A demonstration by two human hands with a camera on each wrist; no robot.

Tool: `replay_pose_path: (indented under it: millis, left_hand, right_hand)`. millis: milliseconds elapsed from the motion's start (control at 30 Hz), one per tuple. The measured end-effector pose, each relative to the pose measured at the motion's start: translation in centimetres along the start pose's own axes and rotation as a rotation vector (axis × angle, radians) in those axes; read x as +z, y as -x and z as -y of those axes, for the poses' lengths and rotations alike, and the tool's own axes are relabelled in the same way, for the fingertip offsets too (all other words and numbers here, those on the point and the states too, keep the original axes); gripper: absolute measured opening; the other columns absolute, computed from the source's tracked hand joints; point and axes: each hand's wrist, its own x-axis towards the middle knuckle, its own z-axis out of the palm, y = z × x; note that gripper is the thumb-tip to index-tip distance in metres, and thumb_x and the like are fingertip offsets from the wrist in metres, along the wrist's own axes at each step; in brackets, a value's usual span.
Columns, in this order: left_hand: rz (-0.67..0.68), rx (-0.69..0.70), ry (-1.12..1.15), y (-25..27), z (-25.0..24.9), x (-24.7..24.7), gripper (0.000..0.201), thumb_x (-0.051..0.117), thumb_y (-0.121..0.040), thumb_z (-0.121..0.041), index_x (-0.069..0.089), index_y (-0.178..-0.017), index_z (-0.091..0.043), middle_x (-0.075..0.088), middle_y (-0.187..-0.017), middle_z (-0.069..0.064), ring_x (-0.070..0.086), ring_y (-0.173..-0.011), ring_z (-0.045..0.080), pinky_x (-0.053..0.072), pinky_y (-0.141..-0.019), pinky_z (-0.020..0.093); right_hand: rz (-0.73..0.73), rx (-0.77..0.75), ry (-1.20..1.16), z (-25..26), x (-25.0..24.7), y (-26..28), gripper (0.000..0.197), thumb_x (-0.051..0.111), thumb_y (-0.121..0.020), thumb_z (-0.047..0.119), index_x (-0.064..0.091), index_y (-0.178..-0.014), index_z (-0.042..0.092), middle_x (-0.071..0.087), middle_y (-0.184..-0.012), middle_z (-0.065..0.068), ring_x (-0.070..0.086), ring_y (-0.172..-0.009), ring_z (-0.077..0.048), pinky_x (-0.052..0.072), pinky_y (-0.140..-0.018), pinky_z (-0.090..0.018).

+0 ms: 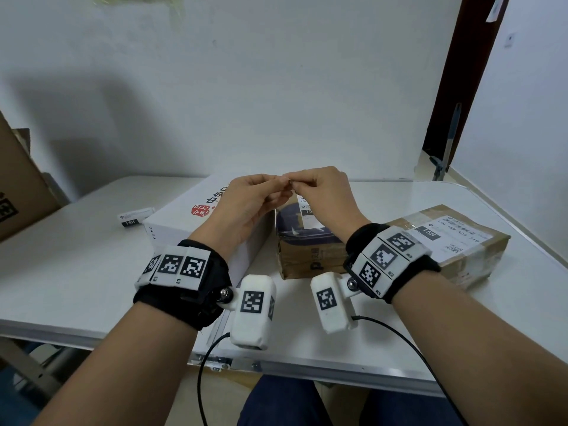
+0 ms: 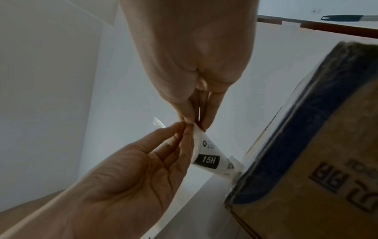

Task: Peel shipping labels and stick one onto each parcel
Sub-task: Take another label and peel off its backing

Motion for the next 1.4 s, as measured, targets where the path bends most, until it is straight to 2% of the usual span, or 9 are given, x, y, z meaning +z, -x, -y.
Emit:
replay_pose_path:
  millis: [233, 367, 633, 833, 933, 1033, 1100, 1267, 1400]
  left_hand:
    - [-0.012, 0.02, -0.054, -0.1, -0.1, 0.0, 0.016, 0.063, -0.089, -0.004, 0.066, -0.099, 0.008, 0.06, -0.068, 0.009, 0.067, -0.069, 0.013, 0.057, -0.075, 0.018]
    - [0.004, 0.027, -0.08, -0.1, -0.1, 0.2, 0.019, 0.062, -0.09, -0.004, 0.065, -0.103, 0.01, 0.065, -0.08, 0.014, 0.068, -0.07, 0.011, 0.055, -0.07, 0.016]
    - [0.065, 0.051, -0.132, 0.0, -0.2, 0.1, 0.012, 0.063, -0.09, -0.008, 0.068, -0.093, 0.003, 0.068, -0.083, 0.012, 0.066, -0.072, 0.011, 0.053, -0.069, 0.015]
    - [0.014, 0.041, -0.185, 0.0, -0.2, 0.5, 0.011, 0.065, -0.088, -0.007, 0.064, -0.09, 0.003, 0.058, -0.084, 0.02, 0.056, -0.08, 0.024, 0.055, -0.068, 0.016]
    - [-0.009, 0.005, -0.147, -0.1, -0.2, 0.6, 0.007, 0.06, -0.088, -0.003, 0.059, -0.082, -0.001, 0.059, -0.08, 0.017, 0.064, -0.072, 0.019, 0.057, -0.067, 0.018]
    - [-0.056, -0.057, -0.016, -0.5, -0.2, 0.6, 0.016, 0.051, -0.09, 0.001, 0.053, -0.075, -0.005, 0.063, -0.067, 0.01, 0.071, -0.062, 0.014, 0.058, -0.061, 0.018]
    - [-0.08, -0.091, 0.072, -0.5, -0.2, 0.6, 0.016, 0.046, -0.09, 0.005, 0.048, -0.078, -0.006, 0.068, -0.066, 0.013, 0.073, -0.064, 0.016, 0.058, -0.059, 0.018]
    - [-0.097, -0.079, 0.156, -1.1, 0.3, 1.0, 0.01, 0.042, -0.093, 0.007, 0.046, -0.098, -0.002, 0.063, -0.097, 0.029, 0.074, -0.071, 0.024, 0.06, -0.064, 0.023]
    - [-0.086, -0.054, 0.063, -1.6, 0.3, 1.0, 0.017, 0.051, -0.088, 0.006, 0.048, -0.101, -0.005, 0.063, -0.085, 0.018, 0.069, -0.074, 0.022, 0.059, -0.073, 0.024]
  right_hand:
    - [0.044, 0.132, -0.285, 0.0, -0.4, 0.2, 0.021, 0.067, -0.084, 0.018, 0.077, -0.102, 0.016, 0.077, -0.096, -0.001, 0.072, -0.095, -0.016, 0.056, -0.093, -0.039]
    - [0.075, 0.205, -0.502, 0.5, -0.7, 0.6, 0.02, 0.069, -0.086, 0.014, 0.075, -0.103, 0.004, 0.076, -0.097, -0.013, 0.073, -0.094, -0.024, 0.057, -0.091, -0.037]
    - [0.048, 0.276, -0.583, 0.8, -1.1, 0.8, 0.018, 0.066, -0.088, 0.011, 0.073, -0.101, -0.001, 0.075, -0.097, -0.017, 0.074, -0.091, -0.023, 0.059, -0.085, -0.031]
    - [-0.004, 0.298, -0.523, 0.8, -0.9, 0.7, 0.014, 0.065, -0.088, 0.01, 0.073, -0.093, 0.001, 0.074, -0.087, -0.016, 0.073, -0.084, -0.025, 0.06, -0.082, -0.035]
    - [-0.04, 0.36, -0.559, 0.6, -0.8, 0.5, 0.014, 0.06, -0.09, 0.008, 0.07, -0.092, -0.002, 0.072, -0.094, -0.021, 0.072, -0.087, -0.026, 0.059, -0.084, -0.035]
    - [-0.091, 0.466, -0.777, 0.5, -1.3, 0.4, 0.012, 0.053, -0.092, 0.003, 0.063, -0.091, -0.003, 0.069, -0.094, -0.017, 0.07, -0.087, -0.025, 0.059, -0.084, -0.033]
    - [-0.118, 0.518, -0.939, 0.6, -1.7, 0.5, 0.011, 0.05, -0.093, 0.002, 0.06, -0.093, -0.002, 0.066, -0.092, -0.015, 0.068, -0.084, -0.023, 0.06, -0.078, -0.029]
    - [-0.082, 0.527, -1.01, 0.5, -1.6, 0.7, 0.012, 0.049, -0.094, 0.003, 0.059, -0.097, -0.003, 0.066, -0.099, -0.018, 0.067, -0.092, -0.026, 0.059, -0.084, -0.032]
    - [-0.04, 0.489, -0.961, 0.7, -1.5, 0.7, 0.014, 0.048, -0.095, 0.003, 0.061, -0.097, -0.004, 0.068, -0.097, -0.017, 0.068, -0.093, -0.025, 0.057, -0.089, -0.033]
